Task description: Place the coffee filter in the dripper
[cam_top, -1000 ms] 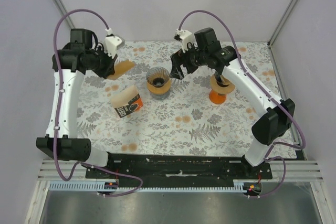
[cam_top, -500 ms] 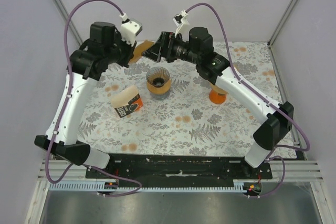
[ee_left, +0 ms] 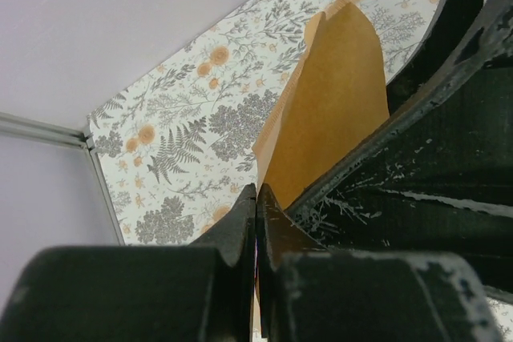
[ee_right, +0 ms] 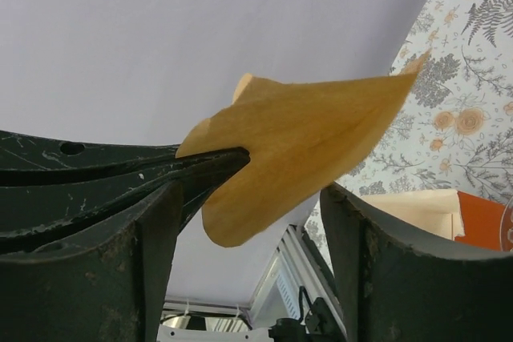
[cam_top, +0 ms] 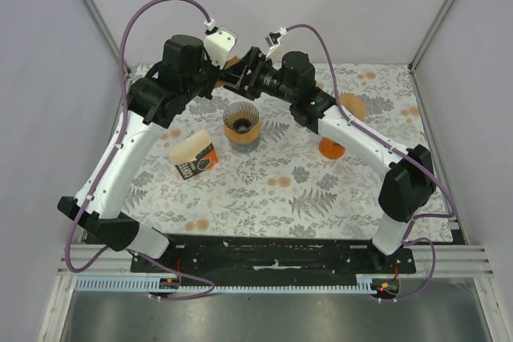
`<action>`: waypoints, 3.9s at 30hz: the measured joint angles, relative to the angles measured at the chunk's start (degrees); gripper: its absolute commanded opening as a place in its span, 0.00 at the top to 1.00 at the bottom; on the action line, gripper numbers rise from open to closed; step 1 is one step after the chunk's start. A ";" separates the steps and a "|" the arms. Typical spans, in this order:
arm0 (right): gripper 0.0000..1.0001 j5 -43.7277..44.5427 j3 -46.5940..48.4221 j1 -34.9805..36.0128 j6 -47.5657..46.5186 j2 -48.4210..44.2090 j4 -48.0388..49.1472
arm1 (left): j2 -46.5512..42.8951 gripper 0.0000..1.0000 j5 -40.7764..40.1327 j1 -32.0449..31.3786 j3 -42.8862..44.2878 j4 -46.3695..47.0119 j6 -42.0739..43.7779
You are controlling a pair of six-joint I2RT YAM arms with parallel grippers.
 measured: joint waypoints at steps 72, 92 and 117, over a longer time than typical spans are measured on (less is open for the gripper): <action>1.00 21.49 9.55 -0.11 -37.22 2.01 -22.97 | 6.01 0.98 -2.69 -0.81 -2.97 8.15 -3.67; 1.00 8.52 22.99 -2.89 -43.76 14.82 -48.15 | 10.21 0.98 11.23 6.05 -13.18 9.38 -4.59; 0.56 8.66 23.96 -4.72 -47.08 15.37 -50.73 | 16.72 0.40 20.44 7.28 -15.56 9.73 -4.81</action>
